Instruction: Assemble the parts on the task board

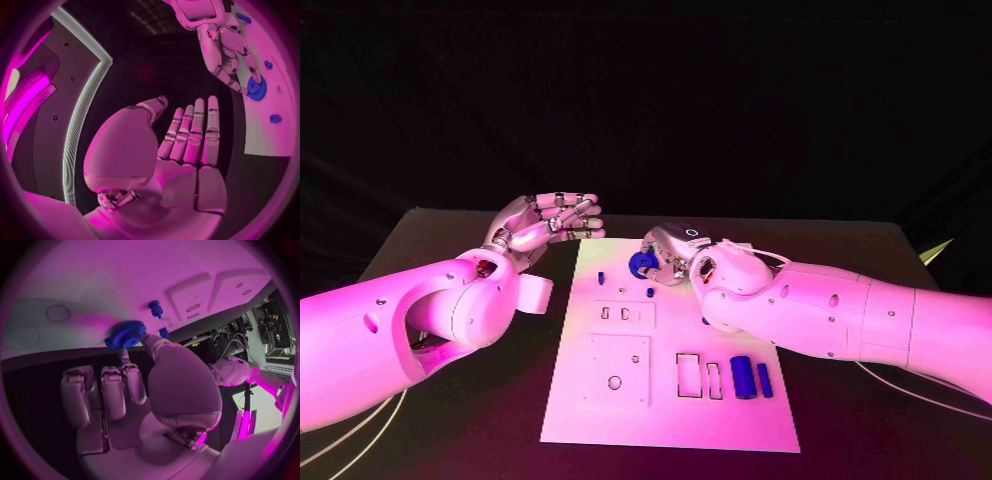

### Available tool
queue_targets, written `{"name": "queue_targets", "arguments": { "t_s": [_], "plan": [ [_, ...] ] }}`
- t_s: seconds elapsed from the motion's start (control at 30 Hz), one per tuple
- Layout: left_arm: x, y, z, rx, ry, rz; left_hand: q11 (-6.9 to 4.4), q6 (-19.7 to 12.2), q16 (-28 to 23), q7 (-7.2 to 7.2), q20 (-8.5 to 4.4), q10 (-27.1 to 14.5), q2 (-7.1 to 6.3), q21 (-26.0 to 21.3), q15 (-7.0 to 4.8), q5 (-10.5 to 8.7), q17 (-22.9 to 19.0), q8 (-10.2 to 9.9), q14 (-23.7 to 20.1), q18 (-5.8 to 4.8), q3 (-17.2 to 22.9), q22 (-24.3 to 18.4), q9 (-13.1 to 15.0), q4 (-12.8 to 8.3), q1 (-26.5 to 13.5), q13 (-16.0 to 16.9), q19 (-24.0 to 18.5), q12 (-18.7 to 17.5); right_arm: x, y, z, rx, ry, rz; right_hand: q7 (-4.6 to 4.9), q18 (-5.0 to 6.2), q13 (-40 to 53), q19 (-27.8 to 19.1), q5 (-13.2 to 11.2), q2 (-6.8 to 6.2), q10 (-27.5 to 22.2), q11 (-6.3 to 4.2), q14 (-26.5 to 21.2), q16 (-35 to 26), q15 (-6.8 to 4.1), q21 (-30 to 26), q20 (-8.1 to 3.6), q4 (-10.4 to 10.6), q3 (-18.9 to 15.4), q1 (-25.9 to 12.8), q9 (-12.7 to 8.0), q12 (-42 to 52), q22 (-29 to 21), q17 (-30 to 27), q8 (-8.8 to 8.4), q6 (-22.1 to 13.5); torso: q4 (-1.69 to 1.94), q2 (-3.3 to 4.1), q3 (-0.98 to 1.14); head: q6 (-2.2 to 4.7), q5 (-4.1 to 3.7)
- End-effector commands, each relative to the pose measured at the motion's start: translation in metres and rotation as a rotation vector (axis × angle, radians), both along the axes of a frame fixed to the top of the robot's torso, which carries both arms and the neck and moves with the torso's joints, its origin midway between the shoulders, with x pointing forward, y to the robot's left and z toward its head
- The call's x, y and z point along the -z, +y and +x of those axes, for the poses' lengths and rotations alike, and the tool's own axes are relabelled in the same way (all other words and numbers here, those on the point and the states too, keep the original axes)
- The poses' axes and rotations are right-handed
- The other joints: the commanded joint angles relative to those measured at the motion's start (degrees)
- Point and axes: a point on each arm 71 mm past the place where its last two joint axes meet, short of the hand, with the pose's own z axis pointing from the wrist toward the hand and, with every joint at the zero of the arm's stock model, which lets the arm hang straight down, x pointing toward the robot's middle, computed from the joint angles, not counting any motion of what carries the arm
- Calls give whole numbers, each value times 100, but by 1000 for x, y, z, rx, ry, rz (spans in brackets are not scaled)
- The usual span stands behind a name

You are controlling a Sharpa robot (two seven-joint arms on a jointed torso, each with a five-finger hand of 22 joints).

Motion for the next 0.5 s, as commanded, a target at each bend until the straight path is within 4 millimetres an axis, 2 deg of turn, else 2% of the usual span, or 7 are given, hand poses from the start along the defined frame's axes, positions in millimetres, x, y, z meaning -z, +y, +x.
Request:
{"name": "queue_targets", "arguments": {
  "t_s": [0.03, 0.5],
  "plan": [
    [-1, -2, 0, 18, -5, -10, 10, -47, -16, 249, 16, -13, -6, 12, 4, -26, 6, -35, -17, 72, -25, -5, -8, -25, 52, 2, 21, -26, 4, 0, 0, -4, 37, -23, 11, -22, 815, 569, -22, -5, 3, 36, 603, 27, 45, -18, 22, 35, 6, -58, -2, -7, 1450, 1485, -16, 35, 0, -2, 3, -9, 2],
    [-2, -1, -1, 12, -5, -8, 11, -48, -18, 250, 16, -16, -1, 11, 5, -26, 12, -36, -18, 72, -24, -6, -8, -25, 53, 2, 20, -26, 7, -11, 2, 34, 78, -27, -5, -25, 848, 575, -23, 57, 32, 25, 604, 30, 37, -9, 19, 110, -9, -199, 11, 26, 1460, 1492, -4, 135, -7, 4, 8, -13, -3]
  ]
}}
